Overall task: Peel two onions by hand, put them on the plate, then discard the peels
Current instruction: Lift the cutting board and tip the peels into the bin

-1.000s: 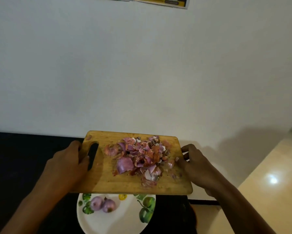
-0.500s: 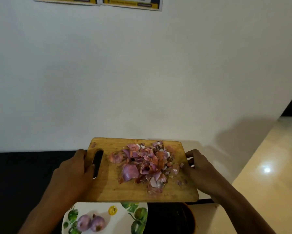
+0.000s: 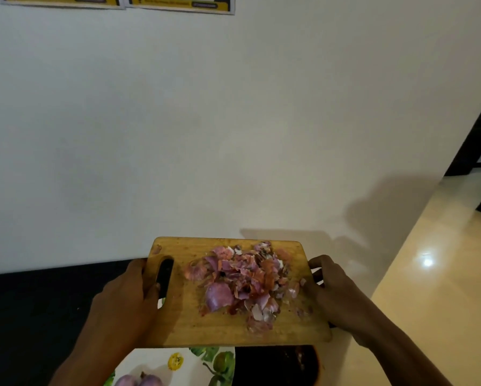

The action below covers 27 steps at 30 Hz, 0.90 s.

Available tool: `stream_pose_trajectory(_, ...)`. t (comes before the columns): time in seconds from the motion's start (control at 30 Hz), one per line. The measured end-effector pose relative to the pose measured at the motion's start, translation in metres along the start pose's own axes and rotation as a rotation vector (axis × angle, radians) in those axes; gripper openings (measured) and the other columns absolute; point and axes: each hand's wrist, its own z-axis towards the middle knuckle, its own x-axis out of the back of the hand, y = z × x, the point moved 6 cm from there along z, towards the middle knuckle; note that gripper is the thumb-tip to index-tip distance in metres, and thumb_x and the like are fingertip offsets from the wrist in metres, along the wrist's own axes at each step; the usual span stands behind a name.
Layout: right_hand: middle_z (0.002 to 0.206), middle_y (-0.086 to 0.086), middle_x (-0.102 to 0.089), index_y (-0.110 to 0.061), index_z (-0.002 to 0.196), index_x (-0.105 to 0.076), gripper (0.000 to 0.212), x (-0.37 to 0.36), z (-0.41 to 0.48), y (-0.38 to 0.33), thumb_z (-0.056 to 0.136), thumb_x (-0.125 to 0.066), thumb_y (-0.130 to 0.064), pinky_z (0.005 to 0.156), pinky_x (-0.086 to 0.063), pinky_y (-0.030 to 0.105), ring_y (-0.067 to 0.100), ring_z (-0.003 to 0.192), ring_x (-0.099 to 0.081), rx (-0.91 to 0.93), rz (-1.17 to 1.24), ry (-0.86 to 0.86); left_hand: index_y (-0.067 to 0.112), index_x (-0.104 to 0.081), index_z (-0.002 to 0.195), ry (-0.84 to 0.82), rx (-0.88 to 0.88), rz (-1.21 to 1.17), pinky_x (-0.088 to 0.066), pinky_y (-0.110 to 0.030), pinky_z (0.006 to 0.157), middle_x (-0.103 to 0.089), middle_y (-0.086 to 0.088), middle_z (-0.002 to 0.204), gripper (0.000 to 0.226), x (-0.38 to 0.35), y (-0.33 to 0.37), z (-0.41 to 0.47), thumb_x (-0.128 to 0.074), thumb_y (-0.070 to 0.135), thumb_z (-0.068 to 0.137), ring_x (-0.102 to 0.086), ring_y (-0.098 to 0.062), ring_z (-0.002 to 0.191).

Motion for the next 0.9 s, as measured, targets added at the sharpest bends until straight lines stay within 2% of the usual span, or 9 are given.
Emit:
stream_pose_trajectory(0.17,0.120,0.001,-0.044,-0.029,0.115,-0.037,0.016,0.026,0.004,0.027,0.101,-0.043,-0.027,0.070,-0.054,0.026,0.009,0.089,-0.051,0.010,0.006,0.020,0.018,-0.042,0.125,0.001,0.002,0.031,-0.036,-0.028,0.070,-0.049,0.005,0.092,0.032,-0.020,0.029,-0.007,-0.047,0.029,0.095,-0.047,-0.012,0.081)
stream_pose_trajectory(0.33,0.121,0.002,-0.043,-0.029,0.116,-0.037,0.016,0.070,0.006,0.070,0.101,-0.043,-0.027,0.060,-0.052,0.022,0.008,0.086,-0.051,0.025,0.013,0.019,0.020,-0.044,0.107,0.024,0.020,-0.004,-0.039,-0.032,0.067,-0.058,0.004,0.086,0.015,-0.055,0.072,-0.027,-0.049,0.026,0.094,-0.055,-0.016,0.079)
stream_pose_trajectory(0.43,0.120,0.002,-0.044,-0.028,0.117,-0.038,0.017,0.105,0.006,0.099,0.101,-0.043,-0.027,0.070,-0.057,0.032,0.012,0.092,-0.054,0.035,-0.003,0.002,0.023,-0.039,0.098,0.020,0.068,-0.055,-0.037,-0.032,0.062,-0.059,0.004,0.082,0.012,-0.084,0.105,-0.048,-0.050,0.024,0.093,-0.053,-0.013,0.072)
stream_pose_trajectory(0.5,0.121,0.003,-0.044,-0.026,0.120,-0.038,0.020,0.131,0.010,0.119,0.101,-0.044,-0.026,0.076,-0.058,0.036,0.016,0.097,-0.056,0.038,-0.040,-0.016,0.022,-0.041,0.099,0.009,0.096,-0.100,-0.042,-0.034,0.066,-0.061,0.000,0.088,0.012,-0.105,0.128,-0.059,-0.051,0.023,0.093,-0.057,-0.016,0.077)
stream_pose_trajectory(0.6,0.123,0.005,-0.045,-0.022,0.124,-0.040,0.024,0.168,0.017,0.147,0.101,-0.045,-0.024,0.083,-0.057,0.037,0.022,0.106,-0.054,0.041,-0.070,-0.022,0.020,-0.041,0.105,0.019,0.096,-0.145,-0.037,-0.032,0.066,-0.055,0.002,0.092,0.016,-0.129,0.167,-0.073,-0.051,0.024,0.093,-0.053,-0.016,0.079)
stream_pose_trajectory(0.73,0.124,0.006,-0.045,-0.020,0.126,-0.041,0.026,0.208,0.027,0.177,0.101,-0.045,-0.022,0.078,-0.057,0.032,0.023,0.107,-0.054,0.030,-0.059,-0.007,0.017,-0.043,0.109,0.023,0.066,-0.145,-0.037,-0.029,0.061,-0.046,0.009,0.079,0.020,-0.157,0.210,-0.079,-0.052,0.025,0.093,-0.048,-0.010,0.071)
stream_pose_trajectory(0.83,0.123,0.006,-0.045,-0.019,0.126,-0.041,0.026,0.225,0.038,0.195,0.100,-0.046,-0.023,0.084,-0.056,0.035,0.021,0.107,-0.054,0.017,-0.065,0.004,0.020,-0.040,0.105,-0.006,0.083,-0.137,-0.039,-0.031,0.065,-0.046,0.007,0.082,0.018,-0.177,0.229,-0.076,-0.052,0.025,0.093,-0.049,-0.014,0.074)
stream_pose_trajectory(0.9,0.123,0.006,-0.045,-0.019,0.125,-0.041,0.025,0.231,0.048,0.207,0.100,-0.046,-0.025,0.086,-0.055,0.034,0.021,0.106,-0.054,0.011,-0.068,0.007,0.023,-0.036,0.099,-0.017,0.081,-0.158,-0.037,-0.031,0.062,-0.045,0.009,0.079,0.016,-0.188,0.240,-0.071,-0.051,0.025,0.093,-0.047,-0.009,0.068)
